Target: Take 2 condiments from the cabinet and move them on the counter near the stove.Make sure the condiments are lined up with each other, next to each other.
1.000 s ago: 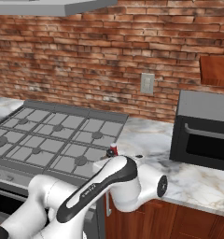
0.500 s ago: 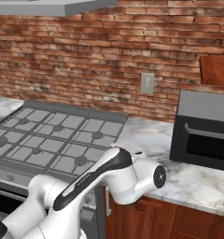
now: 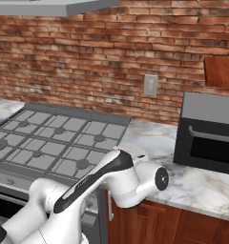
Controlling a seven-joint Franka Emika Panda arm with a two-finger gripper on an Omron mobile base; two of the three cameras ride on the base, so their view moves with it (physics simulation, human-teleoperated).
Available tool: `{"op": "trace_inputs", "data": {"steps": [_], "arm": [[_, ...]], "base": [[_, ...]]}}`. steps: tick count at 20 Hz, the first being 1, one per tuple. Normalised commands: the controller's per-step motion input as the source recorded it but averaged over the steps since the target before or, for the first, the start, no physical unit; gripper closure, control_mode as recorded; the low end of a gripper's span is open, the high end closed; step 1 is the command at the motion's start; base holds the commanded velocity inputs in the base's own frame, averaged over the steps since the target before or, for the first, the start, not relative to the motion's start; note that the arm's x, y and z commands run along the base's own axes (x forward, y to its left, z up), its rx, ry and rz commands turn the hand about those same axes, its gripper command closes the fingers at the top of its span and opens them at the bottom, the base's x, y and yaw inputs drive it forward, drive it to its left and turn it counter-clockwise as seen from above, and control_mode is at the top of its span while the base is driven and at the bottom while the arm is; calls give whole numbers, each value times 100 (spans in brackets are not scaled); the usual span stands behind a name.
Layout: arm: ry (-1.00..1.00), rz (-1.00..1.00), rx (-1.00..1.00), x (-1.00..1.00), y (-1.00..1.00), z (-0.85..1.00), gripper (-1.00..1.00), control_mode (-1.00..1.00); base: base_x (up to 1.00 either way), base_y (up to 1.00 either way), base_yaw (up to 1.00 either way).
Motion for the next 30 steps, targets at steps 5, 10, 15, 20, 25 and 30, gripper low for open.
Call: {"op": "trace_inputs", "data": {"steps": [5,10,15,20,25,30], "arm": [[1,0,-6,6,0,-11,100,-100],[1,0,-3,3,0,-10,100,-100],[0,2,0,10,0,-5,100,-100],[0,5,0,20,0,-3,100,-100],[0,4,0,20,0,-9,100,-100],[0,3,0,16,0,-10,100,-100]], "base": [[0,0,0],[0,0,0],[0,0,0],[0,0,0],[0,0,0],[0,0,0]]}}
